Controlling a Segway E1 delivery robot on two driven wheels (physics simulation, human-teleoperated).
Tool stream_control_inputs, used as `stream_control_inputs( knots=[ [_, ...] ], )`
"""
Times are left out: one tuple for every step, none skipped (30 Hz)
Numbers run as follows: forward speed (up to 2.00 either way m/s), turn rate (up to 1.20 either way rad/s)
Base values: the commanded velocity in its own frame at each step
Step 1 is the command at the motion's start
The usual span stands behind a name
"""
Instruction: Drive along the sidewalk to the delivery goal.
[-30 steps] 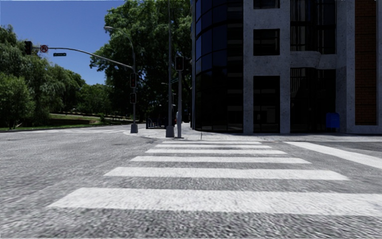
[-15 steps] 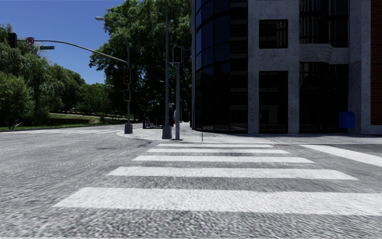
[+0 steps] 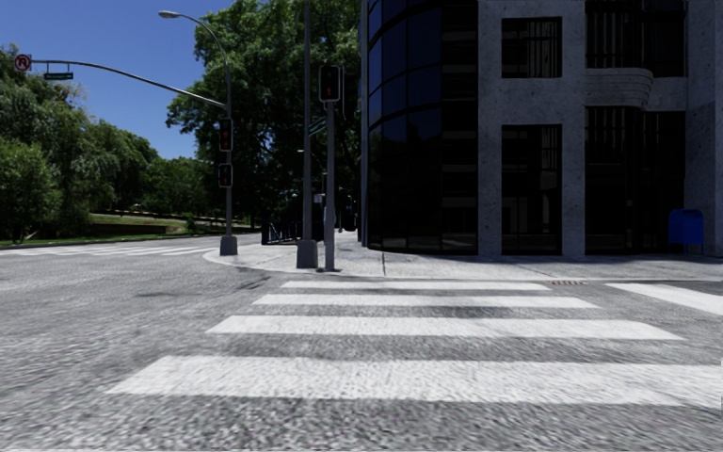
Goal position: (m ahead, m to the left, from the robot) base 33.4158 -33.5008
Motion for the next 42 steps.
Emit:
stream_control_inputs(
  knots=[
    [2.00,-0.23],
    [2.00,-0.24],
    [2.00,-0.27],
    [2.00,-0.31],
    [2.00,-0.31],
    [2.00,-0.33],
    [2.00,-0.36],
    [2.00,-0.38],
    [2.00,-0.38],
    [2.00,-0.39],
    [2.00,-0.39],
    [2.00,-0.39],
    [2.00,-0.39],
    [2.00,-0.39],
    [2.00,-0.39],
    [2.00,-0.39],
    [2.00,-0.39],
    [2.00,-0.39],
    [2.00,-0.39],
    [2.00,-0.39],
    [2.00,-0.39],
    [2.00,-0.24],
    [2.00,-0.24],
    [2.00,-0.03],
    [2.00,0.00],
    [2.00,0.00],
    [2.00,0.00],
    [2.00,0.00],
    [2.00,0.00],
    [2.00,0.00],
    [2.00,0.00],
    [2.00,0.00],
    [2.00,0.00],
    [2.00,0.00],
    [2.00,0.00],
    [2.00,0.00],
    [2.00,0.00],
    [2.00,0.00],
    [2.00,0.00],
    [2.00,0.00],
    [2.00,0.00],
    [2.00,0.00]
  ],
)
